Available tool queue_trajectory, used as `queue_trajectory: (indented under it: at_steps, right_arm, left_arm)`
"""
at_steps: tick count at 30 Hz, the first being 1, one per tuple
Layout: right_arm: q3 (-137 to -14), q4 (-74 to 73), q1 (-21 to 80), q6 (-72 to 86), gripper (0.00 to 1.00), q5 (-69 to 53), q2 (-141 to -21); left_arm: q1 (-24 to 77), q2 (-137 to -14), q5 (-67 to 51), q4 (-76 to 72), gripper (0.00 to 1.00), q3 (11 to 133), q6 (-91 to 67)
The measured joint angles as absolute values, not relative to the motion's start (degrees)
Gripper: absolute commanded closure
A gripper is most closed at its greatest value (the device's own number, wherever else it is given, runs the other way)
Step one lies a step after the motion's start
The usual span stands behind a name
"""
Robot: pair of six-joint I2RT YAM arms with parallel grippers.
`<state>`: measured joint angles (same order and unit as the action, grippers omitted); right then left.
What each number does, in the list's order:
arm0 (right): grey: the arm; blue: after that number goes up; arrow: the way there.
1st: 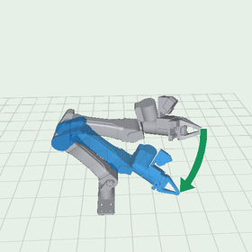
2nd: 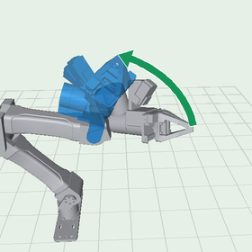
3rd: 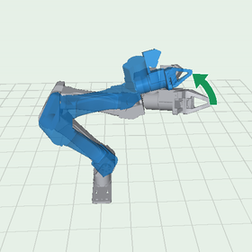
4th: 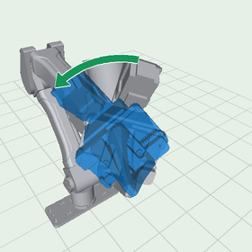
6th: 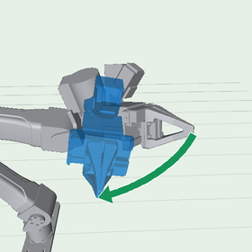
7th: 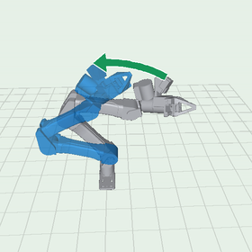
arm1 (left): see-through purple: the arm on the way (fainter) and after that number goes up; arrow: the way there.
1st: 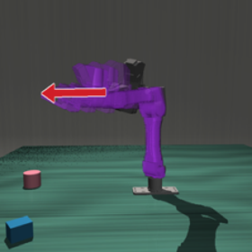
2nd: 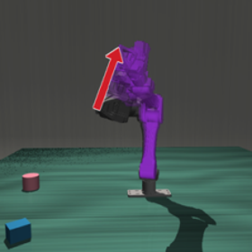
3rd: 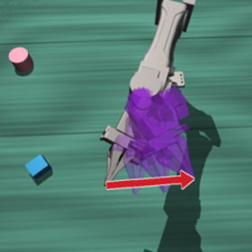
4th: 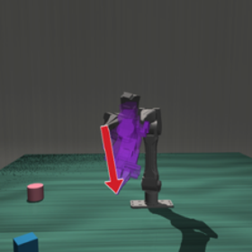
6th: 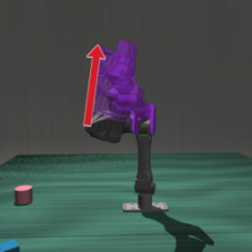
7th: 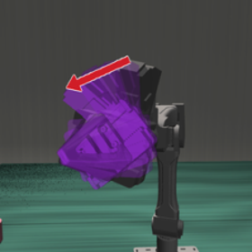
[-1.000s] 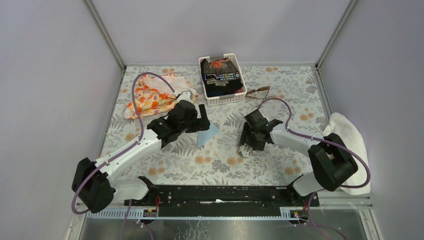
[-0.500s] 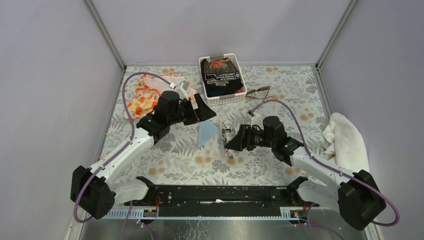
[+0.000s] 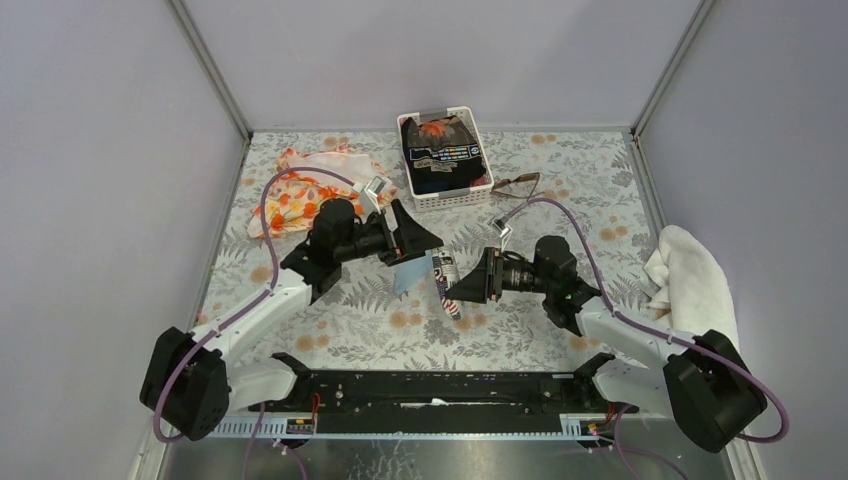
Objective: Organize the sunglasses
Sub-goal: Pick up the sunglasses case from the center of the board, then place the sunglasses case at the center of the board.
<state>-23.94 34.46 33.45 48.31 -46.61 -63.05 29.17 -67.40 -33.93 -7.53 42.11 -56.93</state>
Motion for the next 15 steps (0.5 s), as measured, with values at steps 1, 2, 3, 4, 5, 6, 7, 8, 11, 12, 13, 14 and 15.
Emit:
queue_trajectory:
  at_steps: [1,2,3,4,5,6,7,8,11,12,13,14,15]
  right_arm:
    - [-23.7,36.1,33.4,49.5,0.41,-47.0,-63.5]
    - [-23.5,37.7,33.3,50.4,0.41,-47.3,-64.1]
    - [-23.3,39.1,33.3,51.3,0.41,-47.6,-64.7]
    - [-23.0,40.7,33.3,52.2,0.41,-47.7,-65.3]
    - [-22.7,42.1,33.3,53.2,0.42,-47.8,-65.9]
    - [-22.5,43.2,33.2,54.0,0.41,-47.7,-66.4]
    - [-22.3,43.7,33.1,54.5,0.41,-47.6,-66.7]
    - [-22.2,43.0,33.0,54.5,0.42,-47.4,-66.8]
    - [-24.9,31.6,32.9,51.0,0.45,-41.5,-67.0]
    - [-27.2,25.5,32.8,49.4,0.45,-38.0,-67.6]
    - [-30.0,19.0,32.8,47.7,0.45,-33.8,-68.7]
    - [-33.5,12.2,32.7,46.0,0.45,-28.5,-70.5]
    - [-35.6,8.5,32.6,45.2,0.44,-25.1,-71.9]
  left_arm:
    - [29.2,-67.1,-34.1,-8.6,0.01,41.6,-57.7]
    - [29.2,-66.8,-34.2,-9.8,0.01,41.0,-58.5]
    - [29.2,-66.5,-34.3,-11.1,0.01,40.4,-59.0]
    - [29.2,-66.3,-34.4,-12.2,0.01,39.8,-59.6]
    - [29.2,-66.0,-34.4,-13.2,0.01,39.2,-59.9]
    - [29.1,-65.8,-34.4,-14.0,0.01,38.5,-60.2]
    - [29.1,-65.6,-34.4,-14.2,0.01,38.1,-60.4]
    - [29.1,-65.3,-34.2,-14.2,0.01,37.8,-60.4]
    - [29.1,-64.4,-32.8,-13.7,0.01,37.7,-59.7]
    - [29.1,-63.9,-31.8,-13.1,0.01,37.7,-59.2]
    - [29.1,-63.4,-30.7,-12.5,0.01,37.8,-58.6]
    - [29.1,-62.9,-29.6,-11.7,0.01,37.8,-57.9]
    - [29.1,-62.4,-28.1,-10.6,0.01,37.8,-57.1]
